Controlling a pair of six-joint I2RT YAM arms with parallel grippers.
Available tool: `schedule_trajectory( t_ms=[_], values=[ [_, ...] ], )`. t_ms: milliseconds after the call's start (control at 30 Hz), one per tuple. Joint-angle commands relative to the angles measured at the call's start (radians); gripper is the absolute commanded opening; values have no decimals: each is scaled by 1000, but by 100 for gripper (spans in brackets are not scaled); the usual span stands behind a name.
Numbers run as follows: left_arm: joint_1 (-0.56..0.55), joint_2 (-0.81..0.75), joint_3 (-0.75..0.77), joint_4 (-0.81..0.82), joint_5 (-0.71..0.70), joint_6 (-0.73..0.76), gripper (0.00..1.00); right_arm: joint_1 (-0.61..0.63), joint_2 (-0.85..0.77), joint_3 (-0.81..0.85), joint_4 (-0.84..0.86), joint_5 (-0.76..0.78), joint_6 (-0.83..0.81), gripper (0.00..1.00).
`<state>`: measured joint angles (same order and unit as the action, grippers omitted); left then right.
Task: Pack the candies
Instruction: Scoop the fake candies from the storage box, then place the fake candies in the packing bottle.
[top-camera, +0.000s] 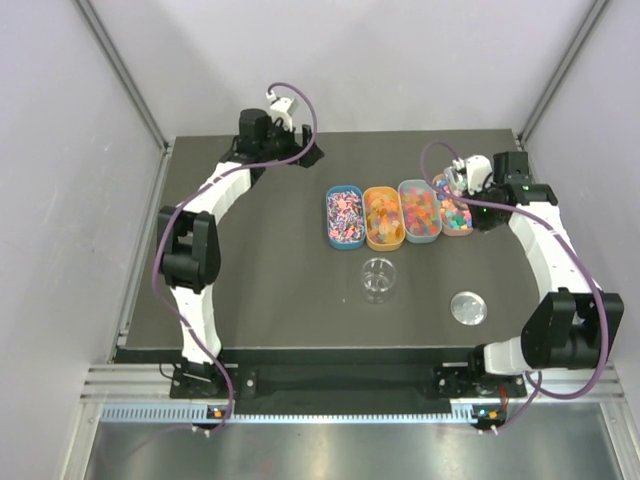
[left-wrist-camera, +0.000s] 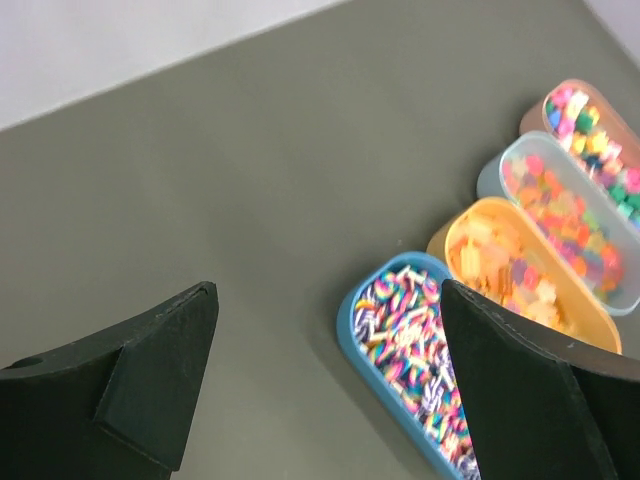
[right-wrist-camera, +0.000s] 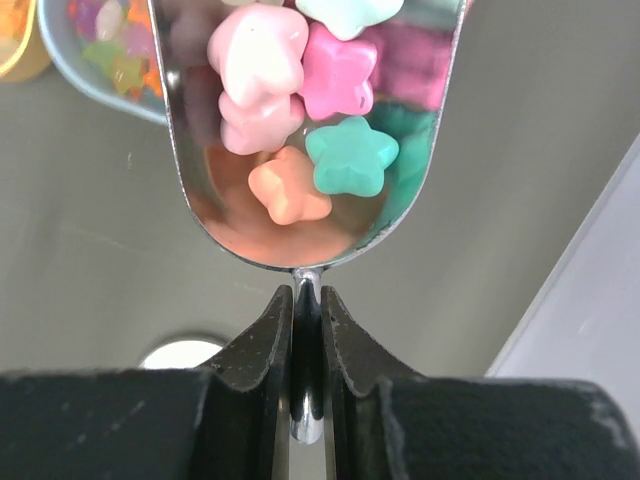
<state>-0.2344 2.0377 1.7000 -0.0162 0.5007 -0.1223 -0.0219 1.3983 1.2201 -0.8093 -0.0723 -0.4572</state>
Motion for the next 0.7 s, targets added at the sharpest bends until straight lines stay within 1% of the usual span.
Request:
schedule_trajectory(
  t_ms=[0,33,100,133,267,333,367,467,533,667],
  values=[
    [15,-93,-13,-66,22,82,96,-3,-41,65,-83,-73,-142,0],
    [15,-97,-11,-97,16,104,96,-1,-48,77,-120,-92,-234,0],
    [23,-116,-16,-139,-19,145,96,-1,-71,81,-214,-99,-322,0],
    [27,-128,-28,-158,-30,162,96,-1,-81,82,-247,-125,-415,0],
    [78,-169,-97,-134,-37,128,95,8,-131,88,-358,-135,-592,0],
    [89,-195,-124,-133,-36,127,94,14,-143,117,-428,-138,-680,0],
    [95,-203,-134,-131,-37,128,94,14,-147,128,-468,-138,-701,0],
    [106,-228,-161,-134,-36,139,94,86,-154,154,-530,-142,-768,0],
    [112,-240,-175,-140,-37,139,94,123,-162,147,-548,-142,-787,0],
    [121,-267,-204,-139,-45,136,94,249,-179,93,-544,-124,-790,0]
  ],
)
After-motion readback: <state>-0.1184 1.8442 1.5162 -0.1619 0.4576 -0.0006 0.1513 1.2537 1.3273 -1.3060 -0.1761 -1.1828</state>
